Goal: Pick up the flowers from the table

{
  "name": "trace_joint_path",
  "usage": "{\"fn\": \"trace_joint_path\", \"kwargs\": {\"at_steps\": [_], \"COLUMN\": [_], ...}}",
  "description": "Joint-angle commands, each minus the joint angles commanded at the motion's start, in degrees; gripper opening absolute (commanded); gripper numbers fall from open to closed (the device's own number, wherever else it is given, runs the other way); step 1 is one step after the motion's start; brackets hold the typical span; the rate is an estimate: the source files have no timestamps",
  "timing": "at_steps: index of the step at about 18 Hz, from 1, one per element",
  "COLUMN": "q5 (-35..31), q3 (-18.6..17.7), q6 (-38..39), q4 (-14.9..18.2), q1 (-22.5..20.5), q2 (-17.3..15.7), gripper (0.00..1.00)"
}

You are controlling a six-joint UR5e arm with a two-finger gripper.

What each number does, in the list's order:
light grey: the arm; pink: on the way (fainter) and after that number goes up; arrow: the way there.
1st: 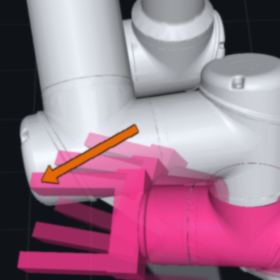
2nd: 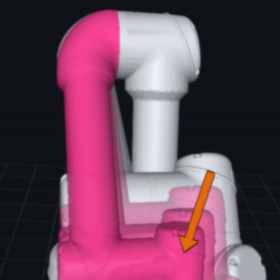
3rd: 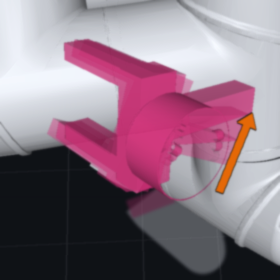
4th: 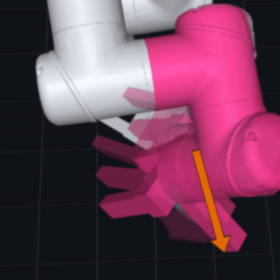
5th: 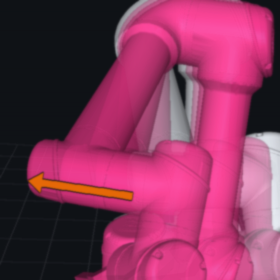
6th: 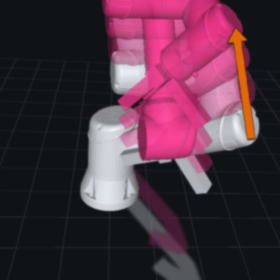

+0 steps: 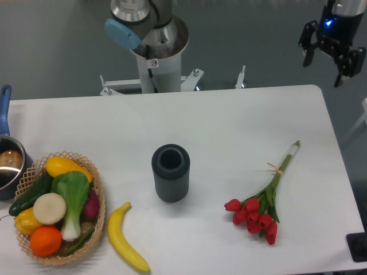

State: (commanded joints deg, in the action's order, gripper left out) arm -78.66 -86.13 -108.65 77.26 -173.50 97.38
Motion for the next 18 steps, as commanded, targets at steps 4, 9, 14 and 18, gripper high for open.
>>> {"fn": "trace_joint_path", "kwargs": {"at_steps": [4, 9, 14, 18], "q5": [0.9, 0.9, 4.5, 6.8], "q3": [-4.5, -6.0, -5.1, -5.0], "q6": [6.6, 18.9, 28.0, 33.0], "q4": [-8.2, -13.0, -14.3, -17.0], "q1": [2.7, 6.7, 11.3, 12.6], "q2": [-0.1, 2.2, 7.2, 11.2], "gripper": [1.0, 1.0, 1.0, 1.0]}}
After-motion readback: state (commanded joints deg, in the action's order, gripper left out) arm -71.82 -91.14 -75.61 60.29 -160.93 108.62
